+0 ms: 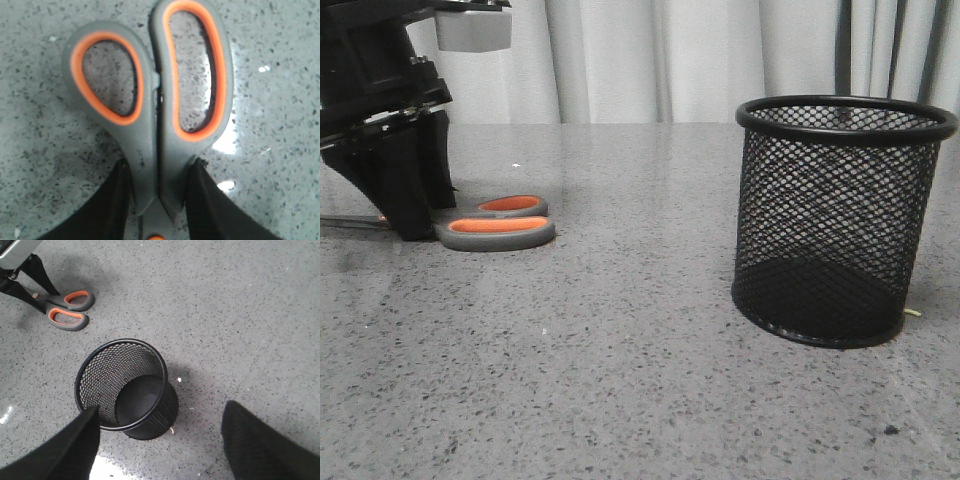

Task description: Put scissors into bucket

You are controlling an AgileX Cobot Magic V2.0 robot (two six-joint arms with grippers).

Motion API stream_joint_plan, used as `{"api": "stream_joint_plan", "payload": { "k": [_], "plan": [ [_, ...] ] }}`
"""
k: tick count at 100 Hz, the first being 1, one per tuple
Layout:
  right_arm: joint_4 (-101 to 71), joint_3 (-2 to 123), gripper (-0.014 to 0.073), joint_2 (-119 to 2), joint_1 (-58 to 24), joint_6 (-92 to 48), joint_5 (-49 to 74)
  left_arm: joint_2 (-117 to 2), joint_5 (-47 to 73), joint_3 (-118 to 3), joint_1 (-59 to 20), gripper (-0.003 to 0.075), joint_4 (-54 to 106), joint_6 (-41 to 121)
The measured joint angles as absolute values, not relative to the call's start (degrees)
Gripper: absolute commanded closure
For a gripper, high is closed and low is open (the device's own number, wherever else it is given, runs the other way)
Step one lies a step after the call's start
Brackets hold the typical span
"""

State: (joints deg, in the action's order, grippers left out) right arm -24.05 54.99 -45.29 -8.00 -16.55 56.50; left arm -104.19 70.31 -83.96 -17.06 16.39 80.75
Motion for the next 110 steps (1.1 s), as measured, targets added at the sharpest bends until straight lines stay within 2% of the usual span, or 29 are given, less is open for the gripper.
{"api": "stream_joint_plan", "payload": {
  "k": [31,59,85,110],
  "plan": [
    [-26.62,54.99,0.0129,-45.29,-8.0,-16.55,55.81,-96.03,70.45,-91.17,-17.06,0.074,16.39,76.61],
    [-42.59,54.99,0.0129,-45.29,-8.0,-20.29,51.89,-87.13,71.54,-96.55,-19.52,0.074,16.18,73.1],
    [-60.96,54.99,0.0129,-45.29,-8.0,-27.55,48.26,-83.58,72.17,-99.97,-28.94,0.074,16.18,69.64],
    [-66.69,54.99,0.0129,-45.29,-8.0,-29.55,46.94,-83.2,72.39,-103.94,-39.72,0.074,16.18,66.11]
  ]
}}
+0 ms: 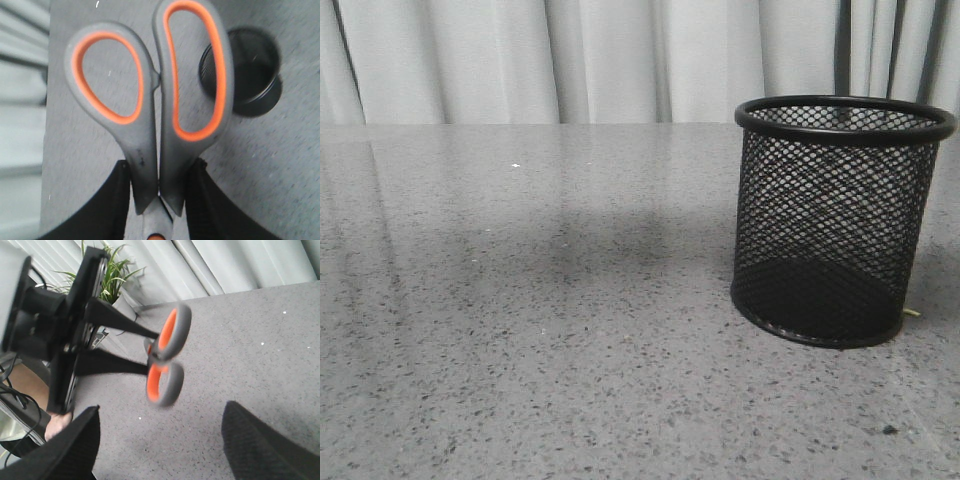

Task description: Put scissors into bucket

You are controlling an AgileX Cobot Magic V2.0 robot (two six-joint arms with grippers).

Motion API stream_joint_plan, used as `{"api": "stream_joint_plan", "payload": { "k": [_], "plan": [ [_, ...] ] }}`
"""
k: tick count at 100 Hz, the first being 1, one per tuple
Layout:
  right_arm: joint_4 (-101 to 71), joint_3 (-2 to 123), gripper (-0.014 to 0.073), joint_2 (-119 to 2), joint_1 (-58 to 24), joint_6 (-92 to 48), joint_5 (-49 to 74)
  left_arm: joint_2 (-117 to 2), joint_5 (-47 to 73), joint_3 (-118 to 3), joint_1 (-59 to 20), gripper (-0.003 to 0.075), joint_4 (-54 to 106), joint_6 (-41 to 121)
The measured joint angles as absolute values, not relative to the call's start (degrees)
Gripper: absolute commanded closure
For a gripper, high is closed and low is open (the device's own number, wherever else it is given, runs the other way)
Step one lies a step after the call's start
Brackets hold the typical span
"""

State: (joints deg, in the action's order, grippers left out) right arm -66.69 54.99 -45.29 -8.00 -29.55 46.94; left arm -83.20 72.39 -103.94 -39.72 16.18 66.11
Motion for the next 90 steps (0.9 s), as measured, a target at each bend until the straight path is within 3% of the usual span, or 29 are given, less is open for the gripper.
{"api": "stream_joint_plan", "payload": {
  "k": [37,46,58,77,83,90],
  "plan": [
    [-67.67,54.99,0.013,-45.29,-8.0,-29.55,46.81,-83.2,66.83,-104.58,-49.28,0.0739,16.39,64.22],
    [-67.67,54.99,0.0163,-45.29,-8.0,-29.55,46.81,-83.2,66.06,-104.58,-50.21,0.0739,16.39,64.21],
    [-67.69,54.99,0.0291,-45.29,-8.0,-29.55,46.81,-83.2,65.95,-104.58,-50.81,0.0739,16.76,64.21],
    [-68.63,54.99,0.0592,-45.29,-8.13,-29.55,46.81,-83.2,65.03,-104.58,-50.9,0.0734,18.43,64.09],
    [-69.21,55.12,0.0664,-45.29,-8.27,-29.55,46.81,-83.2,64.81,-104.58,-50.9,0.0695,19.03,64.09],
    [-69.78,55.1,0.0666,-45.29,-8.35,-29.3,46.81,-83.2,64.59,-104.58,-50.9,0.0618,19.27,64.2]
  ]
}}
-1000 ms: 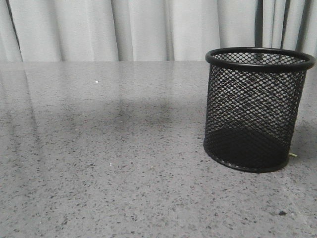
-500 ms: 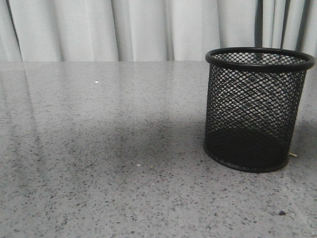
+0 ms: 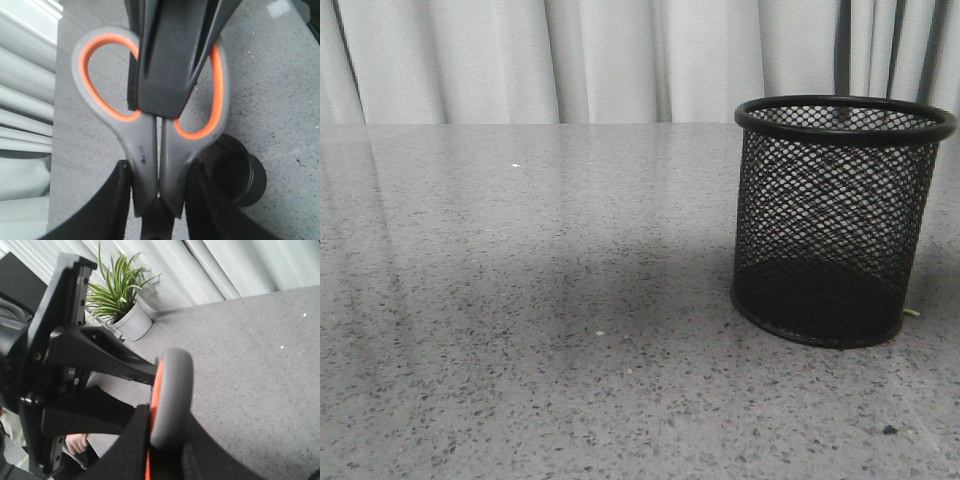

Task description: Put scissors into bucket

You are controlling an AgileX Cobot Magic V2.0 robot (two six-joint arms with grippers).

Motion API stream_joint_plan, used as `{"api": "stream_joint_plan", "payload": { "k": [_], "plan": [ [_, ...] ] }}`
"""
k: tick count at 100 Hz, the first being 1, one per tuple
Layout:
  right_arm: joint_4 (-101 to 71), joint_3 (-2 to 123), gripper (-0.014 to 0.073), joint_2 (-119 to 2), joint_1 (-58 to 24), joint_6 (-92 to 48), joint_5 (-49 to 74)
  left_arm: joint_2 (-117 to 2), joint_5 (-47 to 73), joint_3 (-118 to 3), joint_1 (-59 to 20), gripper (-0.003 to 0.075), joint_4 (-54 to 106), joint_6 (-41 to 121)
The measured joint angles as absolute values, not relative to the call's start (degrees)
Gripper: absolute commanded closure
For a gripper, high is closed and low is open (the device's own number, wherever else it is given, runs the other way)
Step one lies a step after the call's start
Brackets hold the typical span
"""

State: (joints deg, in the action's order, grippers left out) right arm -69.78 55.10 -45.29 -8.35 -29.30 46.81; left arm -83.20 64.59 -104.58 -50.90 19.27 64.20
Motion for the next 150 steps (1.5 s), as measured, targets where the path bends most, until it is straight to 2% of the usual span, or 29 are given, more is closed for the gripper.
{"api": "stream_joint_plan", "payload": {
  "k": [13,18,23,41,61,83,95,131,150],
  "plan": [
    [-69.63,55.1,0.0666,-45.29,-8.35,-29.41,46.92,-83.2,64.71,-104.58,-50.9,0.0358,19.73,64.39],
    [-69.1,55.1,0.0666,-45.29,-8.35,-29.53,46.92,-83.2,64.61,-104.58,-50.9,0.0292,21.21,64.18],
    [-68.71,55.1,0.0666,-45.29,-8.35,-29.66,46.92,-83.2,64.61,-104.58,-50.9,0.0267,22.51,64.18],
    [-61.58,55.63,0.0639,-45.4,-8.35,-30.27,46.95,-81.38,64.61,-104.58,-51.03,0.0301,21.22,64.18],
    [-46.56,61.96,0.0639,-45.83,-8.35,-25.06,48.87,-76.64,63.51,-104.58,-51.03,0.0322,10.27,58.35],
    [-29.23,74.38,0.0639,-51.67,-8.35,-16.42,65.47,-72.74,62.91,-104.71,-51.03,0.0322,-3.95,48.2],
    [-26.44,78.92,0.0639,-56.1,-8.35,-15.44,71.73,-71.52,62.91,-104.71,-51.03,0.0322,-5.66,46.92],
    [-23.94,80.18,0.0639,-57.98,-8.35,-14.97,72.64,-70.91,63.13,-104.71,-51.03,0.0322,-5.89,46.21],
    [-23.14,79.91,0.0639,-56.33,-11.25,-13.84,72.64,-70.91,63.14,-104.71,-51.03,0.0322,-5.99,46.21]
  ]
}}
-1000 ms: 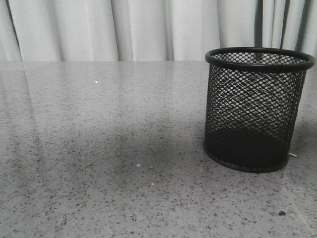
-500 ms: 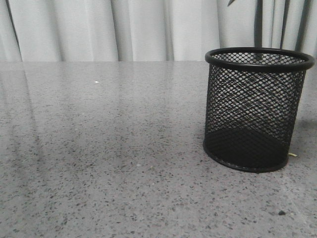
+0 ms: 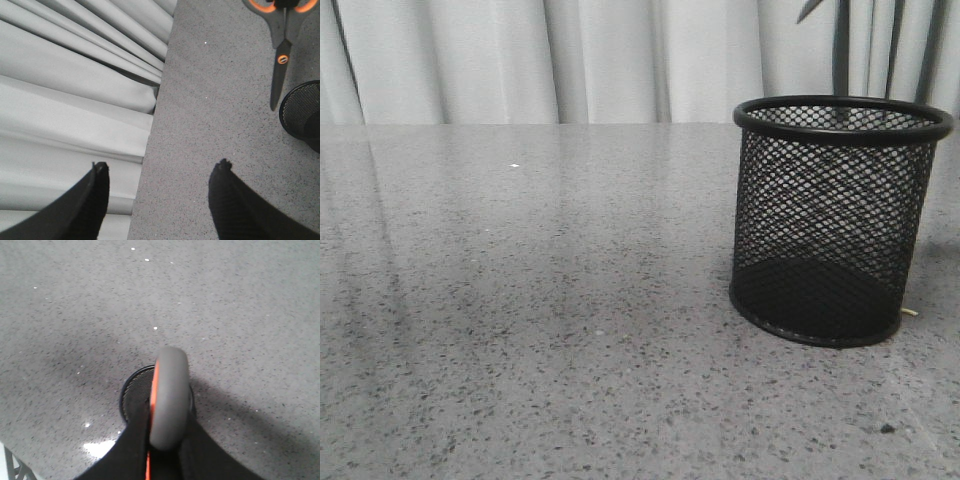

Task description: Put scissors into bucket

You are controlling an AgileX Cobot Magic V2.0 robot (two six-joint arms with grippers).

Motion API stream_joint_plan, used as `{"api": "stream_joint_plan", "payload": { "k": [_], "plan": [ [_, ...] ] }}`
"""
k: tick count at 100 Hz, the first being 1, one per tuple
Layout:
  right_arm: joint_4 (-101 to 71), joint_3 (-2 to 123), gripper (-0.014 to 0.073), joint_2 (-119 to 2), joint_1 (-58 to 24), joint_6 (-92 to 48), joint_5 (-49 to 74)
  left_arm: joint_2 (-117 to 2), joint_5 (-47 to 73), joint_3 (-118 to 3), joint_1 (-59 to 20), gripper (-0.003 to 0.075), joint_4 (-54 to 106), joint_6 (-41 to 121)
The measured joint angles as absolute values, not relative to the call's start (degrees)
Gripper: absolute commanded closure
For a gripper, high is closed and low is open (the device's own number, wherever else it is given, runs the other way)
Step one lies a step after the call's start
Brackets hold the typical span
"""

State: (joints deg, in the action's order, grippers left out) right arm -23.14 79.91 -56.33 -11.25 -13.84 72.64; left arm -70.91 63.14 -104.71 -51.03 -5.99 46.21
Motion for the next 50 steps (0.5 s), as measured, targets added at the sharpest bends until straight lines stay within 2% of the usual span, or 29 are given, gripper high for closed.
{"api": "stream_joint_plan", "payload": {
  "k": [28,50],
  "plan": [
    [-19.5,76.1,0.0639,-53.0,-17.4,-9.93,72.64,-70.91,63.26,-104.71,-51.03,0.0322,-5.99,46.21],
    [-18.74,75.64,0.0639,-52.79,-17.73,-9.07,72.64,-70.91,63.29,-104.71,-51.03,0.0322,-6.01,46.21]
  ]
}}
